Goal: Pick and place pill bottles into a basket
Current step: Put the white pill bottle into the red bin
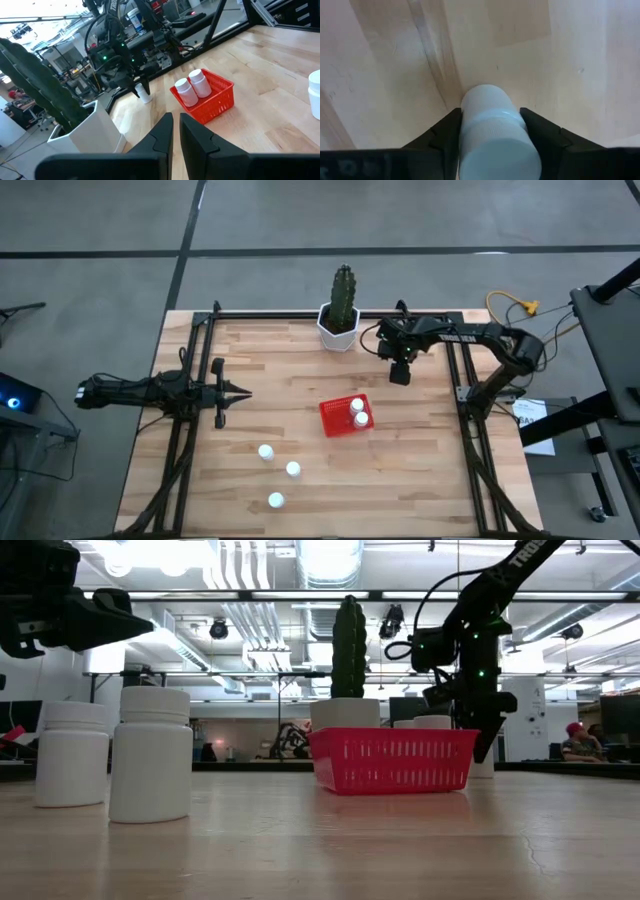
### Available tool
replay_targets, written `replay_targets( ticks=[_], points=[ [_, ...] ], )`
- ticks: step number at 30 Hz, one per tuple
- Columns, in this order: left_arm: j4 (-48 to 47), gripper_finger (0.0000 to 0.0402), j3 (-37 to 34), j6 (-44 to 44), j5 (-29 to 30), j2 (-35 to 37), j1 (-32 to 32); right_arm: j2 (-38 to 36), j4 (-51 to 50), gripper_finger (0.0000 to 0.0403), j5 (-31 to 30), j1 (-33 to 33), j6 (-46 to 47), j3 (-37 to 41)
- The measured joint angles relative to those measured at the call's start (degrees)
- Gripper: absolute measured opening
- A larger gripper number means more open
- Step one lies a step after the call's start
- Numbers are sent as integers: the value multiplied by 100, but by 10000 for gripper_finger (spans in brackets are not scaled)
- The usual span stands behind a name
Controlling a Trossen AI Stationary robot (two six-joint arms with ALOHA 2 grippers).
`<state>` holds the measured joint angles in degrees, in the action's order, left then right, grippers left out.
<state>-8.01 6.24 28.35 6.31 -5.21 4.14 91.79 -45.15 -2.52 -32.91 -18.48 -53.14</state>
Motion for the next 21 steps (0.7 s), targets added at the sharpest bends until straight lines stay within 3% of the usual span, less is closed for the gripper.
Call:
replay_targets(
  ticks=[12,21],
  points=[
    [1,15,0,1,0,0,0,-888,-426,162,420,211,181,-51],
    [0,15,0,-1,0,0,0,-1373,-590,162,515,1078,537,-339]
  ],
)
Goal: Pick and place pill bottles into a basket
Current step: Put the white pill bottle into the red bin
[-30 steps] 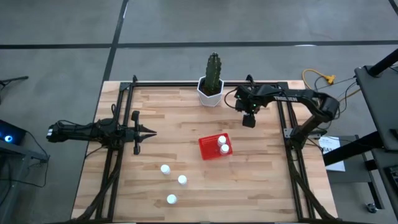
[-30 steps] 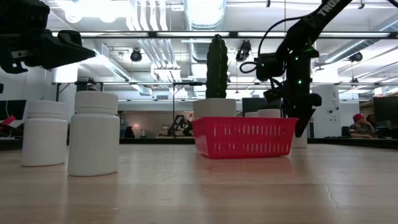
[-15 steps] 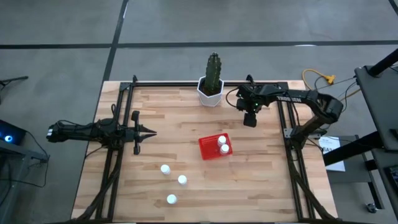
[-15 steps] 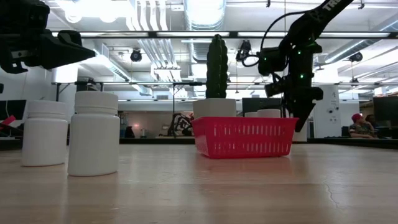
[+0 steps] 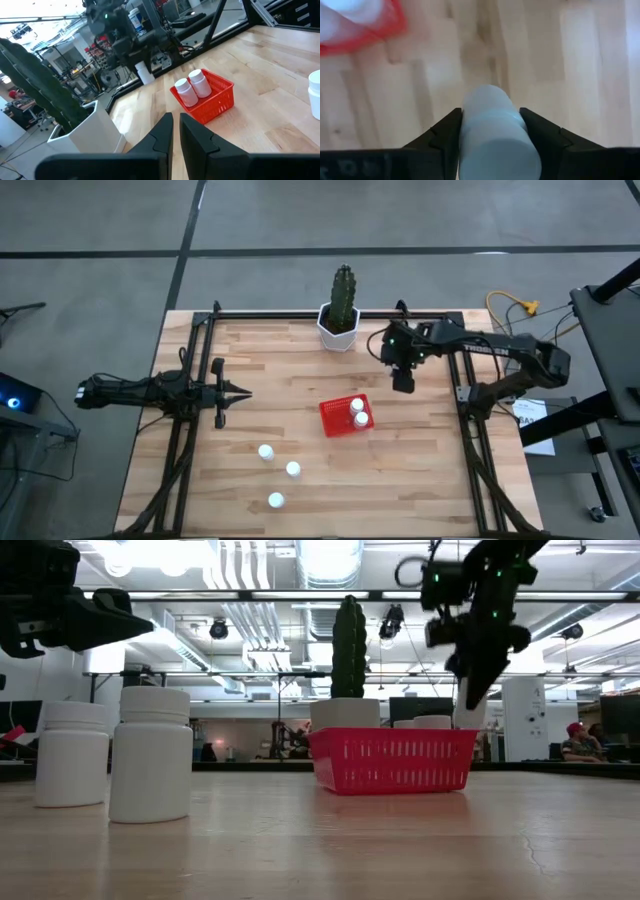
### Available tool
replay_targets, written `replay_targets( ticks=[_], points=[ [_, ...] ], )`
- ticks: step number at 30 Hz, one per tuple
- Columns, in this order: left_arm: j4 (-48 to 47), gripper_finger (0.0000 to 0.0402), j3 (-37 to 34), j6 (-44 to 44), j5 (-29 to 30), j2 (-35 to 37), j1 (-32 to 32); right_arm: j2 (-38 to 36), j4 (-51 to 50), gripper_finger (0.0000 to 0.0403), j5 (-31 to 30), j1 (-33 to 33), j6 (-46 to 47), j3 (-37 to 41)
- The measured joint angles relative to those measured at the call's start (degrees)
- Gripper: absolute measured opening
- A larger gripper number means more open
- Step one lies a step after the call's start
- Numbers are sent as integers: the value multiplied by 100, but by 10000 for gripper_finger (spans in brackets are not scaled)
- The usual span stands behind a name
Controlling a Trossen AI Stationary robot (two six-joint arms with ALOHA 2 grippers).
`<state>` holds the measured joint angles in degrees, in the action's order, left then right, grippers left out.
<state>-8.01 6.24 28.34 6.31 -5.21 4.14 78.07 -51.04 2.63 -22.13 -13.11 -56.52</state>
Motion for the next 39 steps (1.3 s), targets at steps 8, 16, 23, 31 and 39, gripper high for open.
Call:
replay_targets(
  ticks=[8,16,23,31,39],
  points=[
    [0,15,0,0,0,0,0,75,-70,162,-2,914,282,-595],
    [1,15,0,0,0,0,0,560,-112,162,-26,1638,416,-1372],
    [1,15,0,1,0,-1,0,1370,-329,162,-302,2132,247,-2184],
    [2,15,0,0,0,0,0,2235,-393,162,-290,2390,50,-2883],
    [2,15,0,0,0,-2,0,2845,-364,162,-283,2393,-119,-2993]
  ],
)
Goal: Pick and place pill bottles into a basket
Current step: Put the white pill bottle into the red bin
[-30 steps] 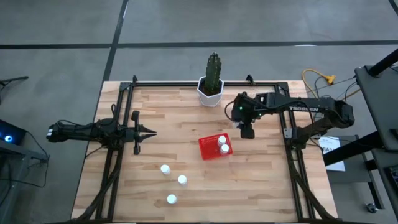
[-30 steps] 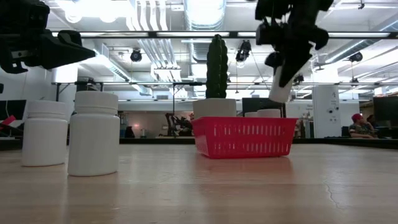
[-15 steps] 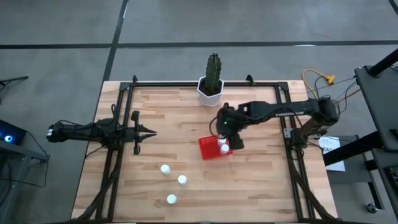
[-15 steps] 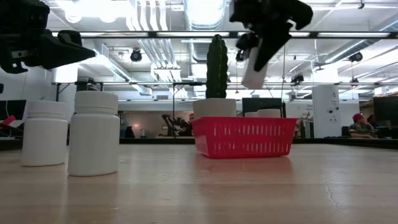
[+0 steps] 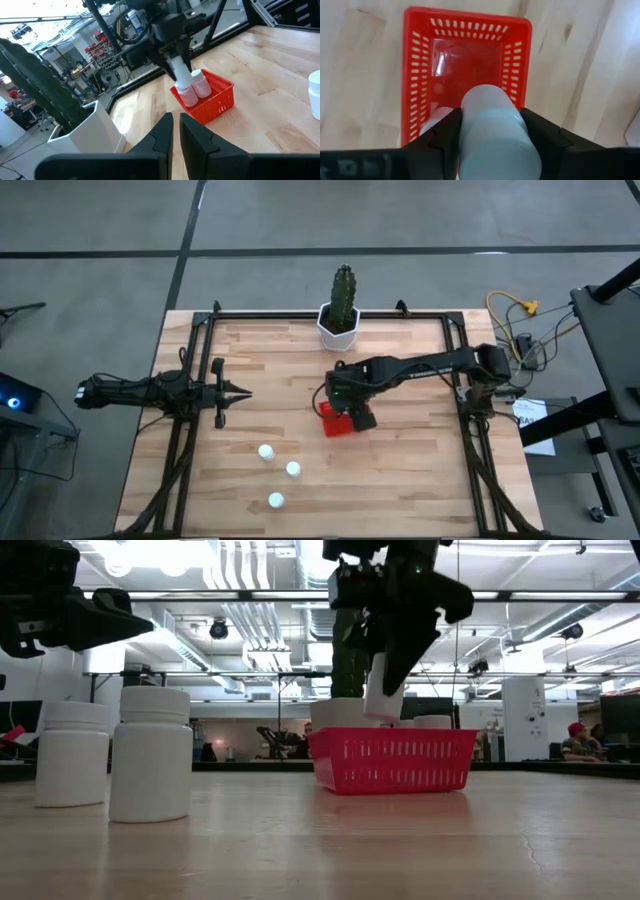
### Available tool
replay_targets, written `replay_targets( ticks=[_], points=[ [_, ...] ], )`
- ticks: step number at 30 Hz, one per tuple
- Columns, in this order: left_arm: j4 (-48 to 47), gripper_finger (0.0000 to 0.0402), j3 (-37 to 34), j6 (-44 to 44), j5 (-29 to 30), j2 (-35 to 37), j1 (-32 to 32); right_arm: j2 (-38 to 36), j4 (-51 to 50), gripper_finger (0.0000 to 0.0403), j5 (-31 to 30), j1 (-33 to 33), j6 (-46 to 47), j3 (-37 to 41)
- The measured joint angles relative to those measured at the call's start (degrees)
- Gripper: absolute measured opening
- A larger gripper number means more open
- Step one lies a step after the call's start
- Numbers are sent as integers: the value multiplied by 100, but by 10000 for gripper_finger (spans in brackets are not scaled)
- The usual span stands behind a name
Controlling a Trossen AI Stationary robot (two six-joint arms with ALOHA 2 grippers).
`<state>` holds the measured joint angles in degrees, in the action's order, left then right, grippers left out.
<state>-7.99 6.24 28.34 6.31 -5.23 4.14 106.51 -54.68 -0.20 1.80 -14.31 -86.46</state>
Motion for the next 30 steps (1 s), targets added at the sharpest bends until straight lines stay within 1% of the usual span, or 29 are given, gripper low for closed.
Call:
replay_targets(
  ticks=[14,19,30],
  points=[
    [-4,15,0,0,0,0,0,156,298,162,-24,9,-79,77],
    [0,15,0,0,0,2,0,156,318,162,-297,6,-75,242],
    [-1,15,0,0,0,0,0,156,404,161,-298,7,-70,332]
  ],
)
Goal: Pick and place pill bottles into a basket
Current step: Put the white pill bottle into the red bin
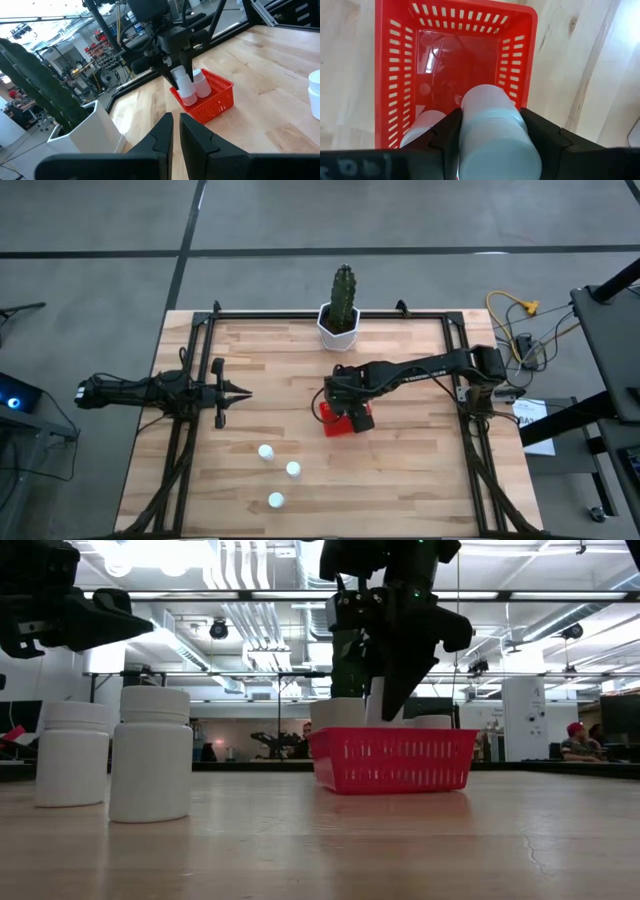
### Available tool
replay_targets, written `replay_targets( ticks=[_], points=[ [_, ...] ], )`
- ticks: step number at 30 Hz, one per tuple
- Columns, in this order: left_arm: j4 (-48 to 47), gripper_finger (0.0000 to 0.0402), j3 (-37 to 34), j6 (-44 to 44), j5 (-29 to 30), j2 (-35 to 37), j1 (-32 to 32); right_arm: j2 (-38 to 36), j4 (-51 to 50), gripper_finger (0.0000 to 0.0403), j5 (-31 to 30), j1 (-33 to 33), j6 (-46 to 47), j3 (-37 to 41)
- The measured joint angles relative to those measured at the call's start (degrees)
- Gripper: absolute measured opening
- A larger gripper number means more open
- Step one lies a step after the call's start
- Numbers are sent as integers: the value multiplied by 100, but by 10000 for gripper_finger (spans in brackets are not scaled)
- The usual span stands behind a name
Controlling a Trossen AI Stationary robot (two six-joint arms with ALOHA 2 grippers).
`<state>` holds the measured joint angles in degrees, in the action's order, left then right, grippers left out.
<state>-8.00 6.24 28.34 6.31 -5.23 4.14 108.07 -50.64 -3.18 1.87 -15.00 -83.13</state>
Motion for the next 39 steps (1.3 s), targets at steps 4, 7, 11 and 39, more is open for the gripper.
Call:
replay_targets(
  ticks=[4,7,11,39],
  points=[
    [-1,15,0,0,0,0,0,0,7,161,4,0,-3,0],
    [-1,15,0,0,0,0,0,0,12,161,5,0,-4,0],
    [-1,15,0,0,0,0,0,0,18,161,15,0,-22,7],
    [1,15,0,0,0,0,0,-2,122,191,4,0,-20,11]
  ],
)
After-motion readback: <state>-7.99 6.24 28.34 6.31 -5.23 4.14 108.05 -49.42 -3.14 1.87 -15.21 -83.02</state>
